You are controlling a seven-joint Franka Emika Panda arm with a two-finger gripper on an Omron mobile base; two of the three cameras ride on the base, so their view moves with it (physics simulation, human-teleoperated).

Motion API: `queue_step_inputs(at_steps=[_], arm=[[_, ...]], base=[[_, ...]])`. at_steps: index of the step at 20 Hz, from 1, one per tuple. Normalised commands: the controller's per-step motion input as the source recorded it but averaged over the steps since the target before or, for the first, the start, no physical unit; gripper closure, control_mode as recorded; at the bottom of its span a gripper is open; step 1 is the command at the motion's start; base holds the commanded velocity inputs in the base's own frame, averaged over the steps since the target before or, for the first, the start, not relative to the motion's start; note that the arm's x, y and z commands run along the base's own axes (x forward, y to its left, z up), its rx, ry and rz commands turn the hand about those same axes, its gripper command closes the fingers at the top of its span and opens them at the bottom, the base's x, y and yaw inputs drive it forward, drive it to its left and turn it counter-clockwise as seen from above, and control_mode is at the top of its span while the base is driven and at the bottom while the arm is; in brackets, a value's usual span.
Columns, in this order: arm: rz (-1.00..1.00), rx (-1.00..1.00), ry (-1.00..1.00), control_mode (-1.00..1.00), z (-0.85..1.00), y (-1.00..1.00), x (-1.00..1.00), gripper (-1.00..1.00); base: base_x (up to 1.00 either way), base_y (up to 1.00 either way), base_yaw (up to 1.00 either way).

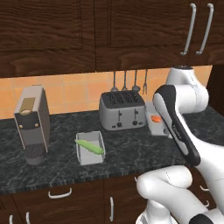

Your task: Take the meat container that has the shrimp and place it on the second highest rack of the freezer. Then take the vegetable container that has the garlic and corn and place it on the highest rack of the freezer.

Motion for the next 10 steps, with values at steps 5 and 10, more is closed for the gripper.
queue_step_inputs(at_steps=[5,10], arm=[[0.01,-0.13,0.0,-1.0,0.0,-0.3,-0.23,1.0],[0.13,-0.11,0.0,-1.0,0.0,-0.11,-0.2,1.0]], base=[[0.0,0.0,0.0],[0.0,0.0,0.0]])
